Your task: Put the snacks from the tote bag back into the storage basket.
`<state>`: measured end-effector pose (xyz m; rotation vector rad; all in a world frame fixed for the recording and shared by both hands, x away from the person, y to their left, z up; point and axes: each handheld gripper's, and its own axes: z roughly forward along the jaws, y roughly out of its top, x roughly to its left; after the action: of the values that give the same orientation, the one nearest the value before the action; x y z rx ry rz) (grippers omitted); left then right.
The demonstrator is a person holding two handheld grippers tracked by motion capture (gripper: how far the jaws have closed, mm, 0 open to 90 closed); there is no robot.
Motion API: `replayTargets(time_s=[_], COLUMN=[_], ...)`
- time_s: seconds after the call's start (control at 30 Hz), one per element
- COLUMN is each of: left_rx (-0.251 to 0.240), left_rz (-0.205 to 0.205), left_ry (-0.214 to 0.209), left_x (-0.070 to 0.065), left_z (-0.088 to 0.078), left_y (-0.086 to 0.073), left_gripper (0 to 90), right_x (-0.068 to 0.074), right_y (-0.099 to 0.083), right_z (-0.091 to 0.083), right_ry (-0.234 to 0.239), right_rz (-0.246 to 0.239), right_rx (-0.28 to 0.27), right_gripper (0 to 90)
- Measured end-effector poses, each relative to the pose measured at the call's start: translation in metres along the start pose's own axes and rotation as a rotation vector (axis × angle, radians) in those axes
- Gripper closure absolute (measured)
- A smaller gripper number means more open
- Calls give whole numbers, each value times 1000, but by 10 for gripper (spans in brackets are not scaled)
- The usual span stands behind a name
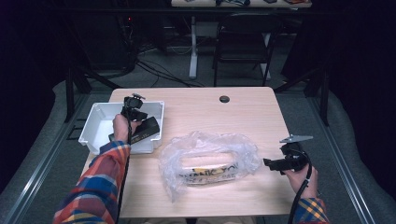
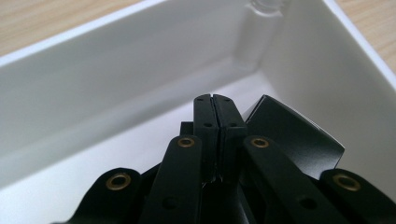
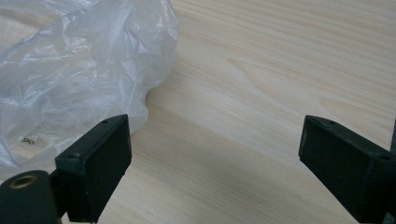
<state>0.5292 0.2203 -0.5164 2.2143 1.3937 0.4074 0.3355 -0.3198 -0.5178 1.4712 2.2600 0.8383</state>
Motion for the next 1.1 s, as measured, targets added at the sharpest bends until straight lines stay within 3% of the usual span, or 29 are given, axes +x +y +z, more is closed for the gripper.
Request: replayTargets(time_s=[0.33,0.57,0.83,0.9,1.03,1.1], left_rx=[89,116,111,103,48,47], left_rz=[82,89,84,84,41,47], left_ry=[-91,-116,-112,-104,-89,-86], left_x=[-11,-13,-12,-12,-7,-6], left_z=[0,-1,-3,-4,-11,-15], left_y=[-5,-8,-10,-10,-9,-9], left_gripper=[892,893,880,832,643,543], right_x=[1,1,1,1,1,1], right_y=[0,0,0,0,0,0], right_z=[0,0,0,-1,0,0], right_ry=[-5,-9,-10,-7,-4,-4], right_rz=[2,-1,0,1,1,2], right_rx=[-3,0,-1,-3,-3,-3], right_gripper=[90,90,90,90,90,90])
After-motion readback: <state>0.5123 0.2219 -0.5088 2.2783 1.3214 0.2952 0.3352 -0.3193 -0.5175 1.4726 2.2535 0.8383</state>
